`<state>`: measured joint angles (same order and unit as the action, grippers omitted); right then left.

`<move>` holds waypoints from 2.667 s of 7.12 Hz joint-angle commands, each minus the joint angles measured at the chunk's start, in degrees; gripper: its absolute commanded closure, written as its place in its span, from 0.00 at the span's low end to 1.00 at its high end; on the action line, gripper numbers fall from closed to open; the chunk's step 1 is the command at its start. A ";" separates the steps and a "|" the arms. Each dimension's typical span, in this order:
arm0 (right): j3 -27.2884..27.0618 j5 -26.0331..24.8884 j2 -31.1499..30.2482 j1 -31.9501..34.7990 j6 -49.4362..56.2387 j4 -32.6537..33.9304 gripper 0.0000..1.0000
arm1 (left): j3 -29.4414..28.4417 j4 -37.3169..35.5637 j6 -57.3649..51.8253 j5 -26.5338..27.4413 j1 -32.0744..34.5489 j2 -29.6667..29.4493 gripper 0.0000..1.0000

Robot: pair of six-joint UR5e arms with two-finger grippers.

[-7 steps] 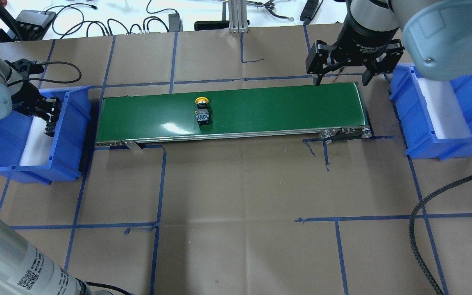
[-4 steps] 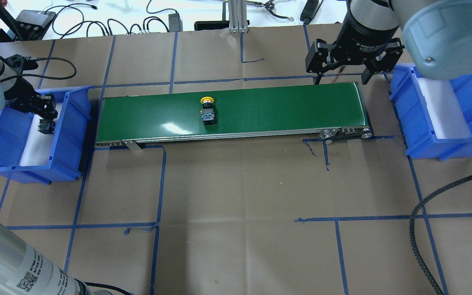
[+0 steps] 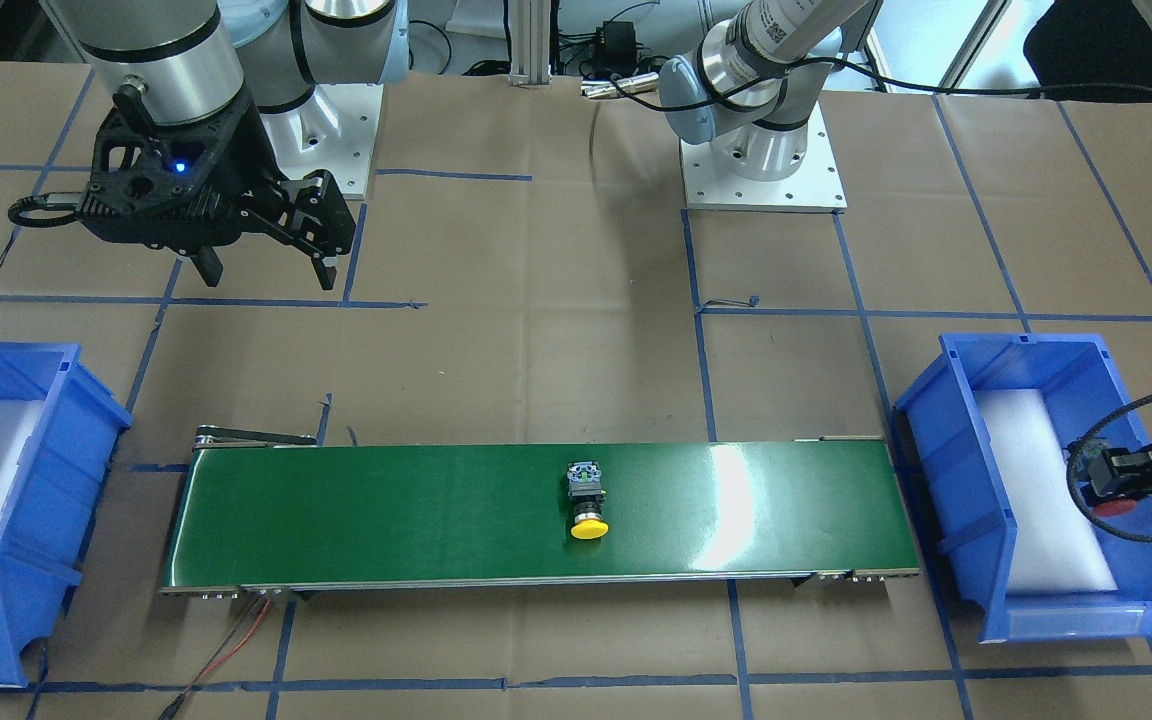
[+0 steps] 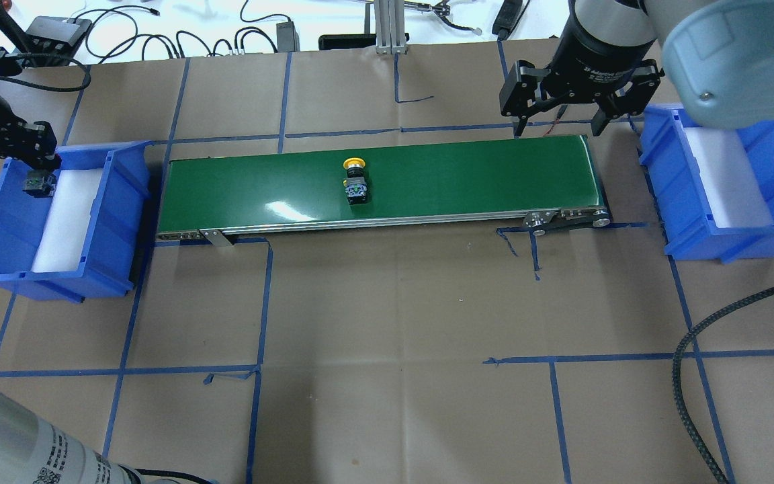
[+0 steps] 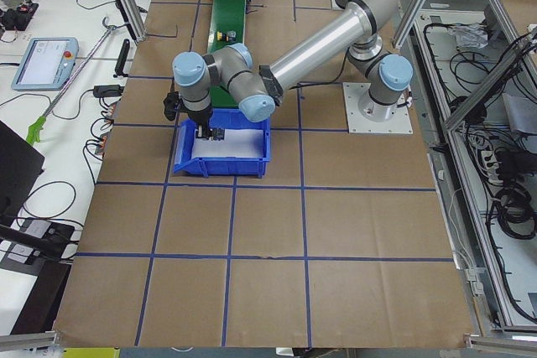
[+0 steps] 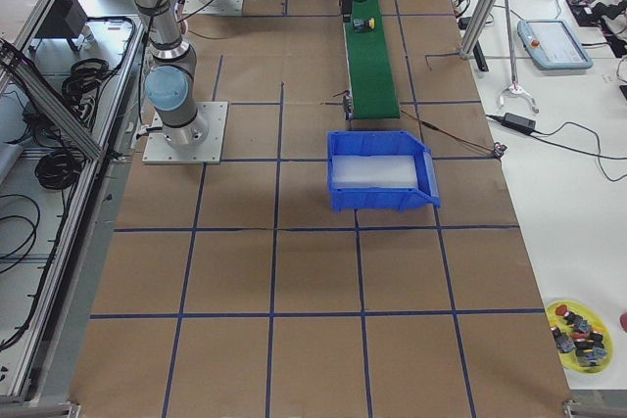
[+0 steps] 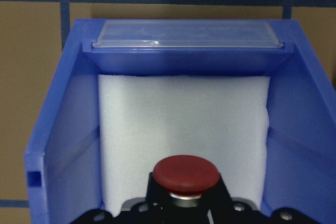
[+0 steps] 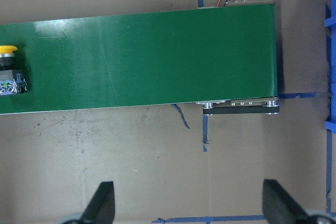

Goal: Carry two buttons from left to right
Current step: 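Lower the left gripper and grasp the red-capped button, then carry the red button onto the conveyor end and release it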

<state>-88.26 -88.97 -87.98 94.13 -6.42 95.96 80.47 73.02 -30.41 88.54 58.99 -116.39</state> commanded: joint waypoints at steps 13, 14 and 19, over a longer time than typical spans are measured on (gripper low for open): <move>-0.86 -0.77 1.05 -0.18 0.18 0.54 0.00 | 12.14 -8.26 27.42 1.98 20.38 4.42 0.96; -0.77 -0.60 1.05 -0.18 0.09 0.72 0.00 | 14.96 -12.68 27.34 1.90 20.38 4.07 0.96; -0.07 -0.16 1.76 -0.09 0.00 0.63 0.00 | 16.65 -17.12 25.75 1.81 20.20 2.48 0.25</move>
<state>-88.39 -89.47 -86.26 94.04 -6.41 96.61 97.11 56.07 -4.60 90.42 79.33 -113.91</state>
